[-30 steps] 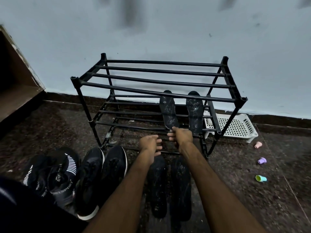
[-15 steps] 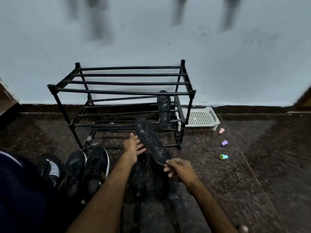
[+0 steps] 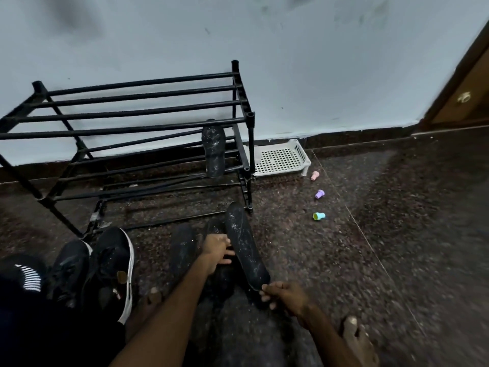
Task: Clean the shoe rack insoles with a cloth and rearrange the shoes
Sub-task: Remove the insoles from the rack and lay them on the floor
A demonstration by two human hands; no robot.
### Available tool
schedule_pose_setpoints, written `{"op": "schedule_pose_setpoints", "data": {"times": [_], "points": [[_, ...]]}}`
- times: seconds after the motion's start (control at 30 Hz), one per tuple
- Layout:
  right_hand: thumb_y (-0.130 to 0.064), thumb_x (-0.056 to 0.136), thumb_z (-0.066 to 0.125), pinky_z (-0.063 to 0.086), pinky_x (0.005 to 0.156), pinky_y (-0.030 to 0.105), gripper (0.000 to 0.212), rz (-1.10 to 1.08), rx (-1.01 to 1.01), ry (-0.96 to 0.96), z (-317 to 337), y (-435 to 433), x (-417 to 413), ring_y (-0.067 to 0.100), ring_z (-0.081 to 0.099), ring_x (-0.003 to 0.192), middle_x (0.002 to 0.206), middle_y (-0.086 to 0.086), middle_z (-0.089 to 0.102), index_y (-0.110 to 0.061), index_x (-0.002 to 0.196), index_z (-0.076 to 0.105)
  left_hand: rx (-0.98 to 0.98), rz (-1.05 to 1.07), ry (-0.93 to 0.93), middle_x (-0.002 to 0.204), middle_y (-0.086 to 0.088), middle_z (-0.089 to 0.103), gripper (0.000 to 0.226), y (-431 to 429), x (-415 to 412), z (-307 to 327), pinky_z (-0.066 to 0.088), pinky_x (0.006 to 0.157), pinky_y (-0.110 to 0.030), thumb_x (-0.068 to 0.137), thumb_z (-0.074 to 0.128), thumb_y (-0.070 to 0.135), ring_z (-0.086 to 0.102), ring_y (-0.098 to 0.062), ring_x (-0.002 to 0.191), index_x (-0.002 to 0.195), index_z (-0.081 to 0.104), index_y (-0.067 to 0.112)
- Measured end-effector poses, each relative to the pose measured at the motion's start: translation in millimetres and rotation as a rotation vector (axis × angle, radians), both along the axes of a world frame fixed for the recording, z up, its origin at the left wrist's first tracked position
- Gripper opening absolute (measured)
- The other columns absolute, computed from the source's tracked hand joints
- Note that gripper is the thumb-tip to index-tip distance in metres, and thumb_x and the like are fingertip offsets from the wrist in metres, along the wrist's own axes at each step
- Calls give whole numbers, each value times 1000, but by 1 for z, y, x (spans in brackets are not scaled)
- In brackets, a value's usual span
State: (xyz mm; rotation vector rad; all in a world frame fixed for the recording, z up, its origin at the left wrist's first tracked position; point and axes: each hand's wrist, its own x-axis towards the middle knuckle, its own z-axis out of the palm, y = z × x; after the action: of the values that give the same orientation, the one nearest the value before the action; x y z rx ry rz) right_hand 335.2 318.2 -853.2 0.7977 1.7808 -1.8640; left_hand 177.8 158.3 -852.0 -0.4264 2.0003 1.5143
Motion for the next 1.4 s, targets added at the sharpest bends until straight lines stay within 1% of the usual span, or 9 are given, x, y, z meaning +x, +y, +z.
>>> {"op": "schedule_pose_setpoints", "data": {"times": [0.17, 0.27, 0.4, 0.7, 0.8, 0.93, 1.07, 1.2, 1.4], "points": [[-8, 93, 63, 41, 41, 15, 18, -125, -38, -95, -45, 3, -2, 7, 52, 38, 62, 7, 66, 2, 80, 70, -105, -179, -22, 122, -13, 57, 43, 23, -7, -29, 54, 54, -32, 104, 44, 12, 64, -25, 90, 145, 37, -1], [-8, 94, 62, 40, 41, 16, 21, -145, -33, -126, -62, 2, -4, 7, 49, 37, 60, 8, 64, 0, 75, 69, -146, -238, -73, 121, -12, 55, 45, 27, -8, -44, 56, 62, -37, 104, 45, 16, 62, -27, 98, 144, 38, -2], [-14, 94, 64, 41, 39, 17, 23, -139, 18, -167, -74, 1, -7, 8, 50, 38, 59, 7, 64, -1, 76, 69, -189, -270, -69, 131, -15, 55, 42, 30, -8, -49, 56, 55, -33, 104, 45, 17, 61, -25, 93, 142, 44, 0], [-34, 98, 58, 42, 43, 19, 40, 156, 278, -279, -73, 10, -19, 9, 50, 37, 50, -1, 64, -10, 66, 66, -196, -216, -34, 88, -7, 59, 23, 24, -5, -38, 54, 55, -32, 101, 48, 17, 57, -20, 68, 111, 62, 2], [-31, 99, 56, 38, 39, 18, 38, 112, 224, -181, -47, 4, -41, 6, 46, 33, 48, -1, 60, -9, 70, 64, -99, -135, 6, 87, -3, 61, 15, 15, -18, -11, 49, 49, -26, 102, 44, 15, 56, -16, 64, 104, 59, 11], [-25, 100, 55, 37, 38, 16, 31, -31, 61, 56, 2, -17, -99, 5, 46, 34, 65, 8, 61, -6, 76, 64, -28, -6, 84, 89, -2, 65, 17, -6, -55, 33, 48, 43, -22, 102, 46, 15, 58, -15, 63, 111, 60, 13], [-34, 101, 51, 30, 36, 14, 31, -71, 33, 190, 48, -38, -168, 2, 51, 39, 73, 3, 66, -14, 81, 64, 30, 120, 186, 85, 1, 65, 18, -24, -92, 75, 46, 43, -21, 101, 46, 16, 56, -13, 61, 111, 61, 15], [-39, 100, 52, 34, 38, 14, 32, -141, 31, 247, 77, -48, -221, 4, 56, 44, 75, 0, 68, -13, 86, 66, 99, 218, 221, 84, 2, 65, 19, -36, -114, 92, 45, 39, -19, 102, 45, 17, 56, -13, 60, 111, 62, 15], [-38, 98, 57, 39, 41, 18, 29, -217, 72, 246, 75, -53, -259, 10, 55, 50, 75, 1, 69, -14, 82, 62, 164, 244, 157, 89, 3, 69, 23, -44, -113, 74, 53, 58, -29, 103, 44, 18, 63, -16, 70, 114, 63, 15]]}}
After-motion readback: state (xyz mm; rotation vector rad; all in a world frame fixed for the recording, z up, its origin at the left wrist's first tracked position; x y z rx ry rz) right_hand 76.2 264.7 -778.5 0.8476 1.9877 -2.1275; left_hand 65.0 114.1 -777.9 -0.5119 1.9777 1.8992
